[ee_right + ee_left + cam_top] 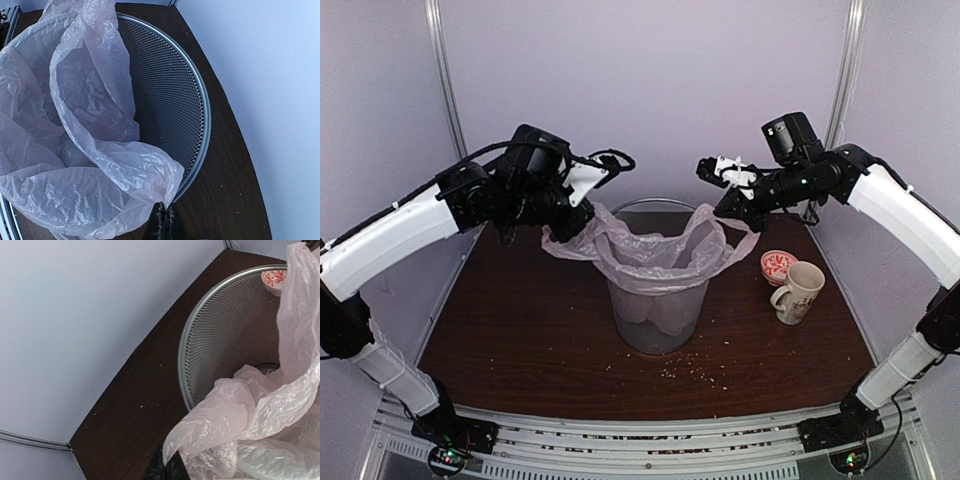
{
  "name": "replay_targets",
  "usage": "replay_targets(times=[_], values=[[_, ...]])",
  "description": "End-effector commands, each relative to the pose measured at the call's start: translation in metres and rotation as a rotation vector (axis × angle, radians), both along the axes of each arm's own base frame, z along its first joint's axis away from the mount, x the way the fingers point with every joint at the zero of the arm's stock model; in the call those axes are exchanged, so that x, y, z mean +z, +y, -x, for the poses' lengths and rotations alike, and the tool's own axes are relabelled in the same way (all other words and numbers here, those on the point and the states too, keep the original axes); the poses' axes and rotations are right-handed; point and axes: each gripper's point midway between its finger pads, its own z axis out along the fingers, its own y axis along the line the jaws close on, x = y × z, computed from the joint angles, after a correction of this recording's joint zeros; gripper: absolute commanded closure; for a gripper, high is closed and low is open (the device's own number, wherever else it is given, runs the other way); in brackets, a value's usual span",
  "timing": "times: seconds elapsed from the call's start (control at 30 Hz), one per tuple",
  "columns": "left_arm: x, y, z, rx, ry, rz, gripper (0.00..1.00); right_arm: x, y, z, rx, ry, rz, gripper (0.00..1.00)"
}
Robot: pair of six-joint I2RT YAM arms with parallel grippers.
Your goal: Put the trash bags into the trash bin
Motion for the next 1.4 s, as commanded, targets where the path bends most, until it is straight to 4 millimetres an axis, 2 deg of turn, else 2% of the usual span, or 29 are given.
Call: replay_targets(times=[0.0, 0.17, 0.4, 0.53, 0.73, 0.93, 1.17, 1.27, 1.37], values=[[0.008, 0.0, -0.036, 0.071, -0.041, 0.153, 1.0, 0.011, 0.003, -0.032, -0.093, -0.006, -0.081, 1.0], [-0.004, 0.003, -0.066, 0.157, -0.041, 0.236, 1.0, 0.008, 0.001, -0.061, -0.171, 0.031, -0.163, 1.0], [-0.032, 0.013, -0.106, 0.252, 0.007, 0.381, 1.0, 0.002, 0.0, -0.095, -0.232, 0.075, -0.274, 1.0], [-0.049, 0.018, -0.121, 0.251, 0.061, 0.469, 1.0, -0.008, 0.001, -0.111, -0.249, 0.127, -0.333, 1.0], [-0.079, -0.004, -0.122, 0.172, 0.162, 0.51, 1.0, -0.039, 0.007, -0.117, -0.244, 0.235, -0.352, 1.0], [-0.107, -0.014, -0.124, 0.167, 0.223, 0.531, 1.0, -0.078, 0.015, -0.117, -0.23, 0.369, -0.349, 1.0], [-0.126, -0.02, -0.116, 0.153, 0.28, 0.578, 1.0, -0.099, 0.02, -0.109, -0.198, 0.472, -0.352, 1.0], [-0.132, -0.016, -0.115, 0.176, 0.288, 0.587, 1.0, -0.106, 0.017, -0.107, -0.21, 0.497, -0.349, 1.0], [-0.147, -0.011, -0.114, 0.217, 0.309, 0.573, 1.0, -0.114, 0.011, -0.108, -0.233, 0.521, -0.345, 1.0]])
